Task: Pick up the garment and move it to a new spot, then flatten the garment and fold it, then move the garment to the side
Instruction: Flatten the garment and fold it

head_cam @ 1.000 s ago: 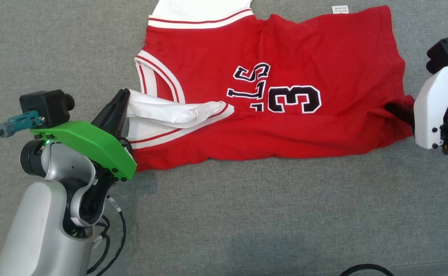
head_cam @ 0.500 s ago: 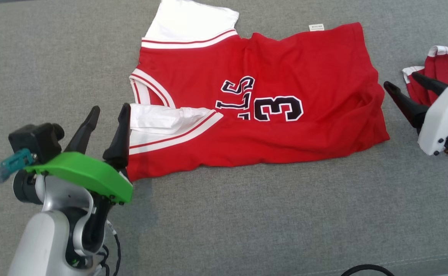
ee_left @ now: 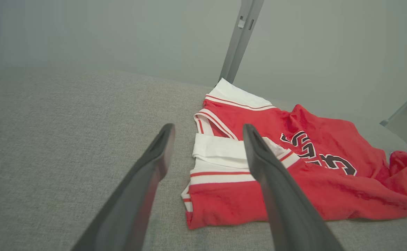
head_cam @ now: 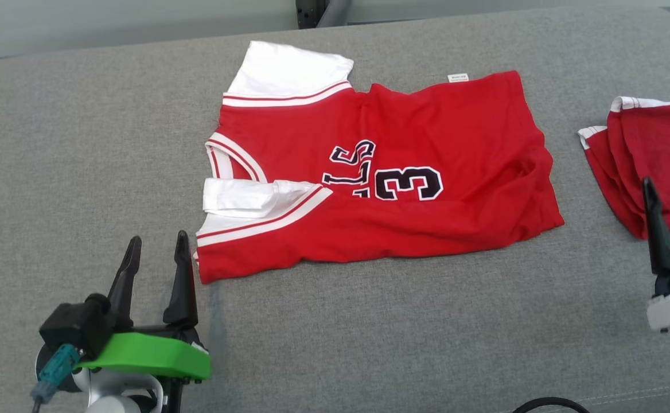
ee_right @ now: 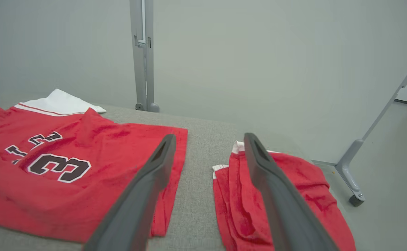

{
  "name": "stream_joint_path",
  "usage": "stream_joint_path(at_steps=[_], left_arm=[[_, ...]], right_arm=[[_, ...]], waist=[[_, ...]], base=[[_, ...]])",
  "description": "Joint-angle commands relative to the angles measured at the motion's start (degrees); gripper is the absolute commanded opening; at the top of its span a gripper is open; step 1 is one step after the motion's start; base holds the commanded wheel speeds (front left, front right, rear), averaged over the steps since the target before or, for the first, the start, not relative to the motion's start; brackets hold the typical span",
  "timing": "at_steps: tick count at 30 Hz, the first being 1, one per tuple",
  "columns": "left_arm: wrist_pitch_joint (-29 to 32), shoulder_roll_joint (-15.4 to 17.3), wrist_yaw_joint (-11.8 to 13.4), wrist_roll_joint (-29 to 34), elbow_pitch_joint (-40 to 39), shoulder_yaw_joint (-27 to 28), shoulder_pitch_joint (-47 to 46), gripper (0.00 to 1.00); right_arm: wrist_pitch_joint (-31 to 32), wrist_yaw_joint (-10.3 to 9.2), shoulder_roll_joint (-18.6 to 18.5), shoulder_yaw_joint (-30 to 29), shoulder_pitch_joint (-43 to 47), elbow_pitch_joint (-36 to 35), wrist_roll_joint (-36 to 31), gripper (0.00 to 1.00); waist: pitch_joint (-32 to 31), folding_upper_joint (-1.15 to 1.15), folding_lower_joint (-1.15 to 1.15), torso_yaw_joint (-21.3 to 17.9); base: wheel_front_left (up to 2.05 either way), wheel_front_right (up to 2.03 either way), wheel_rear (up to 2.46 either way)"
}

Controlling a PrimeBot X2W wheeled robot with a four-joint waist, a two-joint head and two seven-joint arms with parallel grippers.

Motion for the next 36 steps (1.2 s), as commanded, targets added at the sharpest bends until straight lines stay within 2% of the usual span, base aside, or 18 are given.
stream_joint_path(at_steps=[1,5,8,13,19,26,28,36], left_arm=[[-2.42,-0.21,-0.72,0.42,1.34,0.23,0.87,1.00],[-7.40,-0.38,-2.47,1.22,6.90,-0.05,1.68,1.00],[-9.30,-1.04,-3.40,1.93,11.12,-0.17,1.05,1.00],[-10.09,-1.70,-4.50,3.17,14.07,0.15,-1.30,1.00],[-10.27,-1.95,-5.54,4.26,17.55,0.07,-3.64,1.00],[-2.03,-0.77,-5.99,4.24,21.08,-2.25,-6.87,1.00],[0.48,-1.20,-5.58,3.80,21.67,-2.70,-7.91,1.00],[8.92,-3.46,-4.98,1.41,24.18,-4.37,-11.94,1.00]], right_arm=[[-1.75,-0.11,1.51,-1.48,2.13,0.59,-2.36,1.00],[-3.62,-0.11,6.85,-5.10,6.64,1.98,-6.83,1.00],[-3.61,-0.11,11.31,-7.50,8.31,0.40,-9.82,1.00],[-3.63,-0.11,14.30,-8.10,6.74,-0.09,-11.43,1.00],[-3.63,-0.11,14.05,-5.80,4.35,3.30,-10.71,1.00],[-2.74,-0.11,10.75,0.45,-2.57,13.37,-8.40,1.00],[-2.24,-0.11,9.47,1.97,-5.16,16.67,-8.62,1.00],[0.85,-0.12,9.08,8.77,-11.77,28.36,-5.66,1.00]], waist=[[-1.29,0.00,0.00,0.08],[-2.60,0.00,0.00,0.16],[-3.01,0.00,0.00,-0.02],[-2.56,0.00,0.00,-0.02],[-1.91,0.00,0.00,0.25],[-0.61,0.00,0.00,-0.21],[-0.22,0.00,0.00,-0.04],[1.51,0.00,0.00,1.07]], base=[[0.00,0.00,0.00],[0.00,0.00,0.00],[0.00,0.00,0.00],[0.00,0.00,0.00],[0.00,0.00,0.00],[0.00,0.00,0.00],[0.00,0.00,0.00],[0.00,0.00,0.00]])
